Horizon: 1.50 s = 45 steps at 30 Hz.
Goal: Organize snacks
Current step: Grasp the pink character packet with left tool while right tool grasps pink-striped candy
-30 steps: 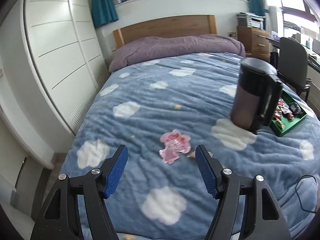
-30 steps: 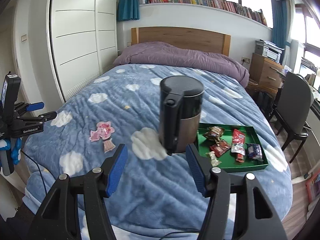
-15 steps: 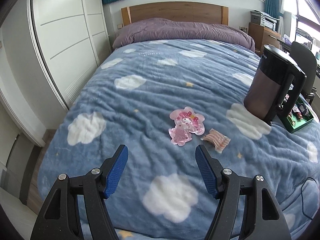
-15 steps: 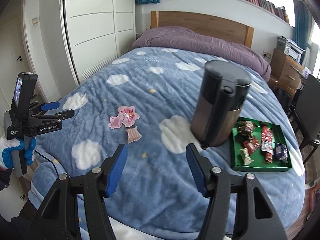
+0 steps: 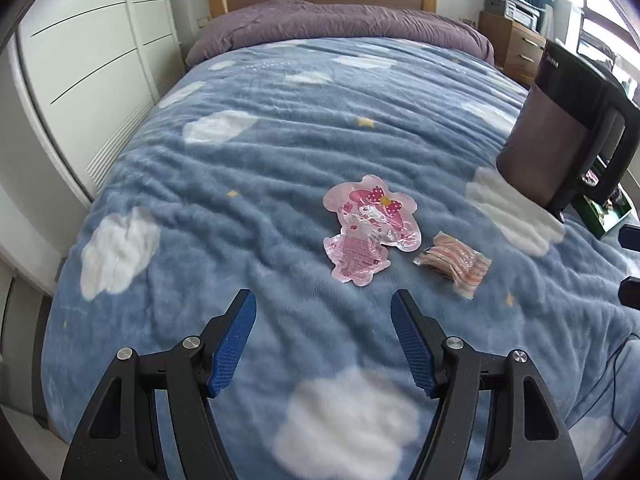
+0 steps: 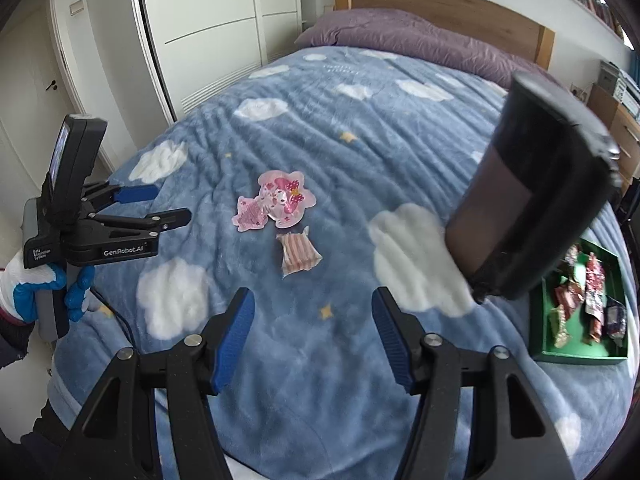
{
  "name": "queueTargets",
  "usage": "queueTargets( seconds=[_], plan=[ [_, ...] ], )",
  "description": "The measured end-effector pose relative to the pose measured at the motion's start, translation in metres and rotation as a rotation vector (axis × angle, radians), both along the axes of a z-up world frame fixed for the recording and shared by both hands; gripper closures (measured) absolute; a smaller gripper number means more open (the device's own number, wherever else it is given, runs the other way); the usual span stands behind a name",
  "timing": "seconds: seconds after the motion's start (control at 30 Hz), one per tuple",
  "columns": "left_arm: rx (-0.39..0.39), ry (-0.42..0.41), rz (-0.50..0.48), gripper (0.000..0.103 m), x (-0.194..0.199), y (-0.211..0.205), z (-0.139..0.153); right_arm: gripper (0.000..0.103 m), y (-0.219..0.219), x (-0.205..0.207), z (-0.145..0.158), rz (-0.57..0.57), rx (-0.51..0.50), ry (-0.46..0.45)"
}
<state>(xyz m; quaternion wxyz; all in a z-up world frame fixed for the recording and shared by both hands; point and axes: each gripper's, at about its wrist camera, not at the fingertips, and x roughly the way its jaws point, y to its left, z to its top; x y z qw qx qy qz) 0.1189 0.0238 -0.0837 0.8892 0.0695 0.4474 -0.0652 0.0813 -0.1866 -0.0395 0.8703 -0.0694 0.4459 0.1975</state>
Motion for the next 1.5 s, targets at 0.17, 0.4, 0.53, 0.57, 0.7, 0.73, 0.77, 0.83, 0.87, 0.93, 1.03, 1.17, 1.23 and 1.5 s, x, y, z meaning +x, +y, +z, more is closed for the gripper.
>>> queueTargets(
  seconds=[0.17, 0.4, 0.53, 0.57, 0.7, 0.73, 0.77, 0.83, 0.87, 0.93, 1.03, 1.17, 1.23, 1.5],
  plan=[
    [0.034, 0.043, -0.093, 0.039, 0.032, -0.010, -0.017, 0.000, 0.017, 0.031, -0.029, 0.044, -0.002, 0.057],
    [0.060, 0.098, -0.194, 0.039, 0.067, -0.024, -0.039, 0.000, 0.038, 0.065, -0.065, 0.091, -0.011, 0.122],
    [0.089, 0.127, -0.251, 0.039, 0.079, -0.032, -0.052, 0.000, 0.047, 0.081, -0.079, 0.111, -0.022, 0.144],
    [0.093, 0.131, -0.258, 0.039, 0.082, -0.034, -0.053, 0.000, 0.049, 0.084, -0.082, 0.114, -0.025, 0.148],
    [0.099, 0.155, -0.281, 0.039, 0.093, -0.038, -0.061, 0.000, 0.056, 0.095, -0.093, 0.132, -0.043, 0.166],
    [0.102, 0.162, -0.287, 0.039, 0.094, -0.039, -0.064, 0.000, 0.057, 0.097, -0.096, 0.138, -0.047, 0.171],
    [0.107, 0.171, -0.293, 0.039, 0.095, -0.040, -0.067, 0.000, 0.059, 0.100, -0.098, 0.145, -0.050, 0.176],
    [0.109, 0.182, -0.302, 0.039, 0.097, -0.041, -0.073, 0.000, 0.062, 0.103, -0.103, 0.151, -0.057, 0.183],
    [0.108, 0.184, -0.305, 0.039, 0.098, -0.041, -0.073, 0.000, 0.063, 0.105, -0.106, 0.154, -0.060, 0.190],
    [0.097, 0.193, -0.312, 0.039, 0.101, -0.041, -0.075, 0.000, 0.065, 0.110, -0.110, 0.160, -0.067, 0.197],
    [0.101, 0.205, -0.325, 0.039, 0.105, -0.044, -0.077, 0.000, 0.067, 0.115, -0.116, 0.166, -0.064, 0.210],
    [0.100, 0.219, -0.339, 0.039, 0.111, -0.045, -0.081, 0.006, 0.068, 0.124, -0.122, 0.157, -0.052, 0.222],
    [0.093, 0.226, -0.342, 0.039, 0.113, -0.046, -0.083, 0.023, 0.068, 0.126, -0.124, 0.160, -0.060, 0.225],
    [0.119, 0.228, -0.353, 0.039, 0.115, -0.053, -0.087, 0.043, 0.067, 0.133, -0.128, 0.167, -0.061, 0.234]
  ],
)
